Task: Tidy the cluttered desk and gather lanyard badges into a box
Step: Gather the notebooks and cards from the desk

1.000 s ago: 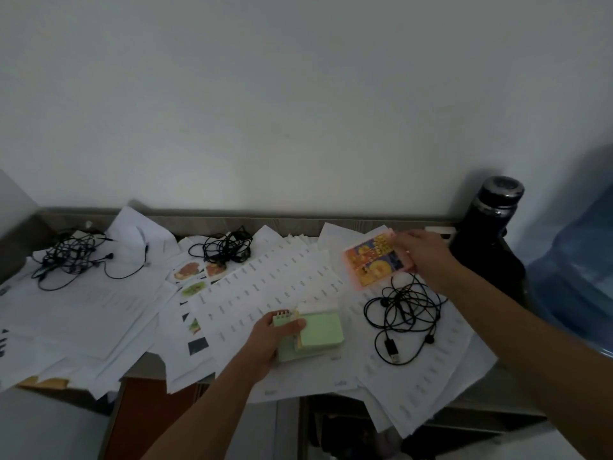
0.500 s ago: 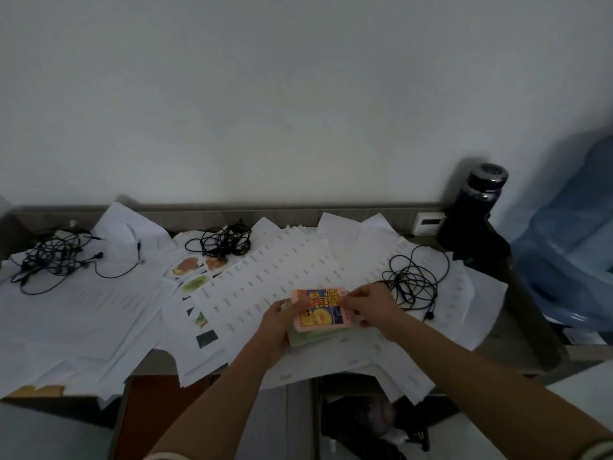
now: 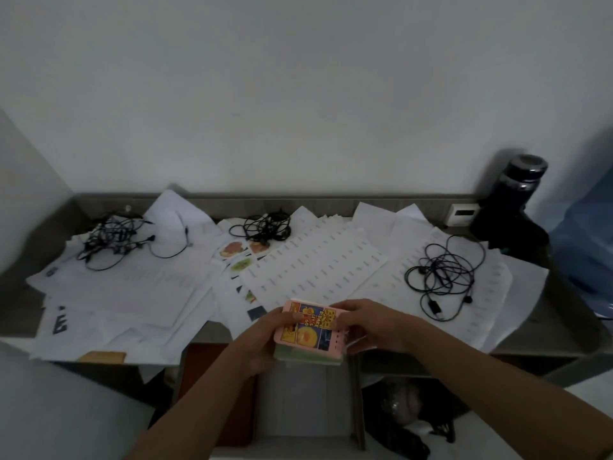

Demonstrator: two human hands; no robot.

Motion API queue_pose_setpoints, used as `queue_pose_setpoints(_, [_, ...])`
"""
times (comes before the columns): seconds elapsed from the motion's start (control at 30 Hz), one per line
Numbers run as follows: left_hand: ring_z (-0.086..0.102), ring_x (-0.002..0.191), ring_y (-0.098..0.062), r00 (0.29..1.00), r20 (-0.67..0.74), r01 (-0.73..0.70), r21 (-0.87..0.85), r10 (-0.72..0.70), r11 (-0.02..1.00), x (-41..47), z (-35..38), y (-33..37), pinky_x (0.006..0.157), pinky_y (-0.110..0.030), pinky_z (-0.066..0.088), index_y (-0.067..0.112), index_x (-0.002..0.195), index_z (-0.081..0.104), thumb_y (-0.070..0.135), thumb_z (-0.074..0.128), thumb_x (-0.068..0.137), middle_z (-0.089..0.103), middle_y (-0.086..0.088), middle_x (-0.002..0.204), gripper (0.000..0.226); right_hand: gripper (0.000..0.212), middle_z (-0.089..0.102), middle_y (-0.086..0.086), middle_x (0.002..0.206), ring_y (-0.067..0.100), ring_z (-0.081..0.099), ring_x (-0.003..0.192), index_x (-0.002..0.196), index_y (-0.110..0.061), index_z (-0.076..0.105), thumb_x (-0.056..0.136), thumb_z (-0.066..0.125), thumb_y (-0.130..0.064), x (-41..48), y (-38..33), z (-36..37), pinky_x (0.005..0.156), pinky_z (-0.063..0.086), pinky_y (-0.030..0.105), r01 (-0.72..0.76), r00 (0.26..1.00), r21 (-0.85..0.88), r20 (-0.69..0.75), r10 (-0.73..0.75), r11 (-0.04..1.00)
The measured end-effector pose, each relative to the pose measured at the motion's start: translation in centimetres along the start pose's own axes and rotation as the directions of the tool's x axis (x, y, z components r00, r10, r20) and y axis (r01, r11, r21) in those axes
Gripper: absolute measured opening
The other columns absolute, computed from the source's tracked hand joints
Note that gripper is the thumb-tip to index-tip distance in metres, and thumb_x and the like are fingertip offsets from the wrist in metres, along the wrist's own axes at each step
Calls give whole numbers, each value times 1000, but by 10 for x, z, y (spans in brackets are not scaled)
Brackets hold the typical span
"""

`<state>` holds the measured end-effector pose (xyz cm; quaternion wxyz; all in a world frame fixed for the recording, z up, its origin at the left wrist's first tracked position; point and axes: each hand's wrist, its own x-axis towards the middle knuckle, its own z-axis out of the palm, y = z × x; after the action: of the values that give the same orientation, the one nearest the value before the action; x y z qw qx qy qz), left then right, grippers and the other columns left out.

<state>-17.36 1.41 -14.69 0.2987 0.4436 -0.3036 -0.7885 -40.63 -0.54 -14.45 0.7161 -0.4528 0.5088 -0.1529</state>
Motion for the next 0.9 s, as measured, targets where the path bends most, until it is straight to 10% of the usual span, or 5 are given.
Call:
queue_pose_setpoints(0.2, [54, 120, -42, 968, -250, -72, -183, 24, 981, -47, -49, -50, 100, -53, 45, 3, 134, 48, 21, 68, 84, 58, -27, 128, 57, 53, 73, 13, 105, 27, 71, 94, 120, -15, 60, 69, 76, -21, 25, 47, 67, 75, 57, 35, -37, 999, 207, -20, 42, 978])
queue_pose_setpoints(0.57, [66, 101, -39, 903, -359, 129, -300, -237, 945, -64, -81, -114, 72, -47, 58, 1, 126, 47, 0, 77, 65, 65, -24, 116, 68, 38, 74, 11, 103, 25, 71, 96, 116, -9, 60, 82, 74, -17, 33, 100, 121, 75, 58, 33, -230, 973, 208, 58, 223, 951])
queue_pose_setpoints(0.8, [66, 99, -33, 896, -402, 214, 12, -191, 977, -19, -78, -106, 84, -48, 56, 9, 126, 45, -2, 81, 66, 65, -15, 114, 70, 20, 66, -5, 90, 11, 65, 86, 104, -14, 67, 84, 71, -16, 14, 122, 65, 61, 43, 10, -105, 823, -408, -548, -152, 907])
queue_pose_setpoints(0.9, [67, 99, -30, 921, -355, 214, 111, -162, 971, 2, -64, -108, 88, -45, 55, 8, 124, 51, -3, 81, 66, 68, -13, 111, 66, 16, 67, -3, 86, 11, 63, 81, 98, -13, 67, 84, 71, -20, -7, 139, 43, 68, 50, 21, -210, 727, -440, -667, -161, 873])
